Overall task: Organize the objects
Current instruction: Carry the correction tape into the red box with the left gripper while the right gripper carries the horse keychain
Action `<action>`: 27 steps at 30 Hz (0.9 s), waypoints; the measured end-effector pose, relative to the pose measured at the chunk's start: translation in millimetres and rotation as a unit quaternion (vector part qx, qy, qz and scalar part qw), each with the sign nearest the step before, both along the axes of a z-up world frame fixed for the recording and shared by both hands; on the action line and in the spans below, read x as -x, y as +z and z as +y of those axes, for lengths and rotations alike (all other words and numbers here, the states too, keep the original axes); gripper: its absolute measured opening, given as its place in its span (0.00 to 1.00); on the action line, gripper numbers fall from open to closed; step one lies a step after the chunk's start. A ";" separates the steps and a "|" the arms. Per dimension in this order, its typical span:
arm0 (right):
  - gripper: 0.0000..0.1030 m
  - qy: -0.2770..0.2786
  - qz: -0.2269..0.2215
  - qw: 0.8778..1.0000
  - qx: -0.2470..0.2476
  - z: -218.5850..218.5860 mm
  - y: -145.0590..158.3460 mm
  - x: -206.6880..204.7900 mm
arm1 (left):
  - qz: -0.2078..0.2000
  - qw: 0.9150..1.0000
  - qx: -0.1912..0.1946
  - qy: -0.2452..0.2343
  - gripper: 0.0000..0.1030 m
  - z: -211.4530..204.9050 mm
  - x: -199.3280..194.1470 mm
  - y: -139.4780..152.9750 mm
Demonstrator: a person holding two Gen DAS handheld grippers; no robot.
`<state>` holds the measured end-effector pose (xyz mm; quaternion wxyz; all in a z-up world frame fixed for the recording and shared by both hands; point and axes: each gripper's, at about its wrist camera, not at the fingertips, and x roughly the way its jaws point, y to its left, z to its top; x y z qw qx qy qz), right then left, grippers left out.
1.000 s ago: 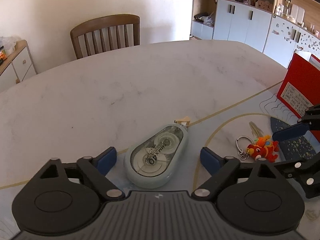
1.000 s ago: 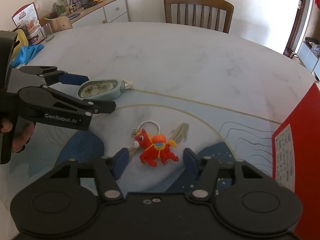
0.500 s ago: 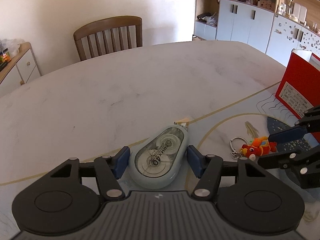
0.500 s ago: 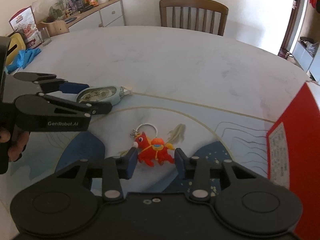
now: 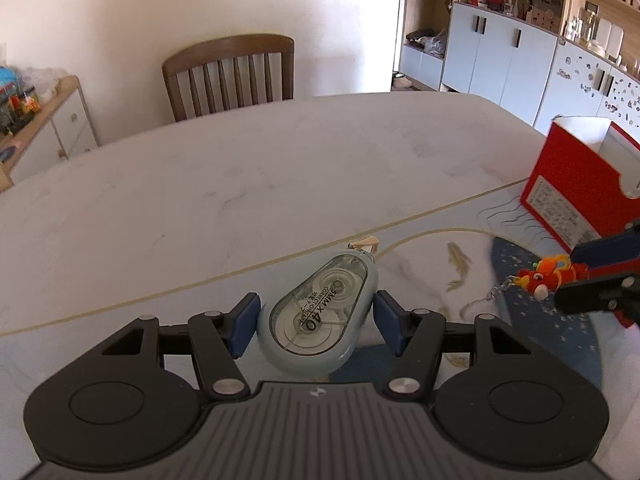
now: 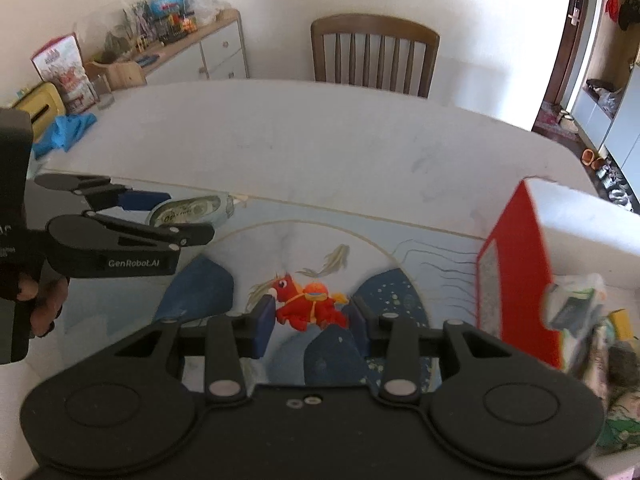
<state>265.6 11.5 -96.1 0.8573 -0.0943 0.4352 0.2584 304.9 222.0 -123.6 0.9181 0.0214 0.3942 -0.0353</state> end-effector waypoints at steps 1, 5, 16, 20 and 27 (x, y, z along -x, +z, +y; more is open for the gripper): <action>0.37 -0.001 -0.002 1.000 -0.001 -3.6 4.2 3.0 | 0.001 1.000 0.001 0.001 0.59 -1.9 4.7 4.3; 0.37 -0.001 -0.015 1.000 -0.010 -19.6 20.6 14.7 | 0.003 1.000 0.004 0.000 0.59 -11.9 22.2 20.4; 0.37 0.006 -0.052 0.998 -0.036 -67.1 60.4 39.2 | -0.002 1.000 -0.011 -0.002 0.59 -58.3 52.1 65.5; 0.37 0.009 -0.063 0.997 -0.042 -85.1 69.9 42.4 | -0.012 1.000 -0.006 -0.011 0.59 -80.2 56.9 80.1; 0.37 0.009 -0.082 0.995 -0.047 -121.6 81.9 40.5 | -0.028 0.999 0.003 -0.038 0.59 -128.7 53.4 101.2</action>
